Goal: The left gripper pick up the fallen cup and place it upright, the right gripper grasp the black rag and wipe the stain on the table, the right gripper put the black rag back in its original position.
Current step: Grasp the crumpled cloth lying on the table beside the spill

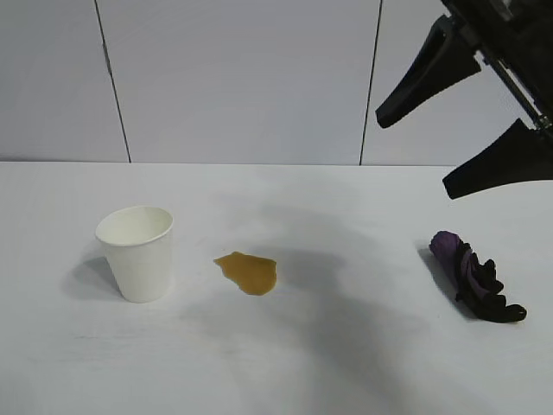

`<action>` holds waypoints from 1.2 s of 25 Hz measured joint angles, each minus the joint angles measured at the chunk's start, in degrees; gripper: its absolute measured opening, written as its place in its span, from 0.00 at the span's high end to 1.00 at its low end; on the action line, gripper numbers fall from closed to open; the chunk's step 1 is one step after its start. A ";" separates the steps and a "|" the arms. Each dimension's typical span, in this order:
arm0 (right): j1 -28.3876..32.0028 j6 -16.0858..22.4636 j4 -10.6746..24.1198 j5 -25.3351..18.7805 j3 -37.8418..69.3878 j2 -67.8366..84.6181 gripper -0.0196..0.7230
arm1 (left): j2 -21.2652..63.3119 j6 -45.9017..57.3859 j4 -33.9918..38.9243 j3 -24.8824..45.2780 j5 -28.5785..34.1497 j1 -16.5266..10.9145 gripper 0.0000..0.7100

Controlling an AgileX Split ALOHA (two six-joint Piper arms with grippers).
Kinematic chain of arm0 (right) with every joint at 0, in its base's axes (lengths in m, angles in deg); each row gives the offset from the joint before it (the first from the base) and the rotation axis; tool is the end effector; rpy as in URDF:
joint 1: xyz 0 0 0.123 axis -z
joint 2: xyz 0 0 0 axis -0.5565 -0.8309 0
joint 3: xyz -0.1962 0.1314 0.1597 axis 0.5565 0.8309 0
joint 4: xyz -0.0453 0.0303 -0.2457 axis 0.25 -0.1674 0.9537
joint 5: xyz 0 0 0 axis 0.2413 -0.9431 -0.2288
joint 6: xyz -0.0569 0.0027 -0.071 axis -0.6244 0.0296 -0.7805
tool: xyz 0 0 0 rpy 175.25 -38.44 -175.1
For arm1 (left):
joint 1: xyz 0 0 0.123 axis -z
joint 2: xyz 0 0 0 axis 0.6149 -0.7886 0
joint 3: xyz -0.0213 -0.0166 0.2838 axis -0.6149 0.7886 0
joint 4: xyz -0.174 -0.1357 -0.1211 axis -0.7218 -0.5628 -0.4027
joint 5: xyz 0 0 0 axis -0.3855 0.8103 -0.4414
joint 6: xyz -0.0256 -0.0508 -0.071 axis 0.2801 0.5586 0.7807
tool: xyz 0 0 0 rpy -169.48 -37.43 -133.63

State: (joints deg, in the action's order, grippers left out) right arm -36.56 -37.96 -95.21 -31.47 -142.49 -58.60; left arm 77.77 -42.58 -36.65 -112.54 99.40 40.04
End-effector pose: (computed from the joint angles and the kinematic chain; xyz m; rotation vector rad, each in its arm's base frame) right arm 0.2735 0.0676 0.2587 -0.0559 2.7119 0.9345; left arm -0.0110 -0.0108 0.2683 0.2559 2.0983 -0.0719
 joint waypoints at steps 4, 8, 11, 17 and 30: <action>0.00 4.66 12.92 0.24 -2.25 0.00 0.21 | 0.00 0.00 0.00 0.00 -0.05 0.00 0.08; 0.00 13.07 24.79 1.32 -5.00 0.00 0.21 | 0.00 0.00 0.00 0.00 -0.05 0.00 0.08; 0.00 15.47 27.41 1.55 -7.51 -0.85 0.21 | 0.00 0.00 0.00 0.00 -0.05 0.00 0.08; 0.00 16.48 28.25 0.99 -11.16 -9.58 0.26 | 0.00 0.00 0.00 0.00 -0.05 0.00 0.08; 0.00 18.08 31.66 9.59 -11.39 -20.87 0.30 | 0.00 0.00 0.00 0.00 -0.05 0.00 0.08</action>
State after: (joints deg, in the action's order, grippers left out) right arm -36.56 -19.89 -63.55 -21.89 -153.88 -79.47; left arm 77.77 -42.58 -36.65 -112.54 99.35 40.04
